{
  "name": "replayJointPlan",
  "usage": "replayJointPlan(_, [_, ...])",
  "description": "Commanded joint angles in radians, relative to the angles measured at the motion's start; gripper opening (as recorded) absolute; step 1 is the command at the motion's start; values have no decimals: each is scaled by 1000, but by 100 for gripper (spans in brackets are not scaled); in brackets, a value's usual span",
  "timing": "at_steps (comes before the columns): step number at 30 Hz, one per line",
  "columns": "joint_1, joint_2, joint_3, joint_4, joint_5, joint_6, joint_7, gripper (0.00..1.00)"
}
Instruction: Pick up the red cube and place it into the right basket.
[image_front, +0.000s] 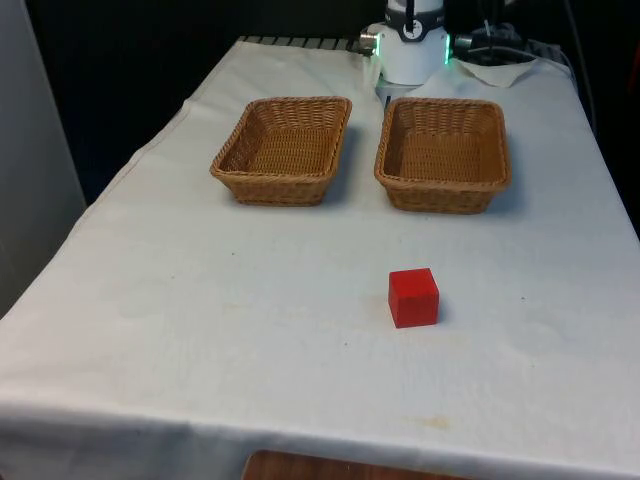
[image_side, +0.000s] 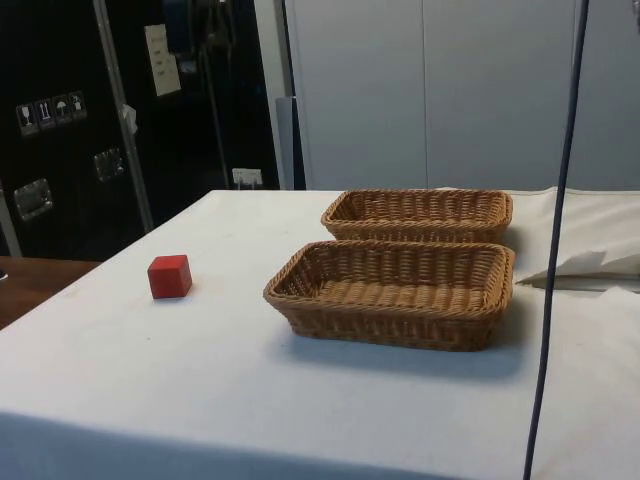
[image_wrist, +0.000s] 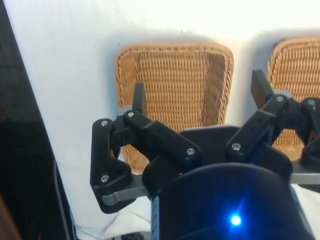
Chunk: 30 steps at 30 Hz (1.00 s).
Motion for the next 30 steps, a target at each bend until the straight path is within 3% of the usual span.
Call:
replayJointPlan(1, [1, 9, 3, 5, 5, 13, -4, 100])
replayJointPlan(23, [0, 111, 30, 12, 1, 195, -46, 100])
replayJointPlan(30, [-6, 168, 33, 30, 11, 270, -75, 100])
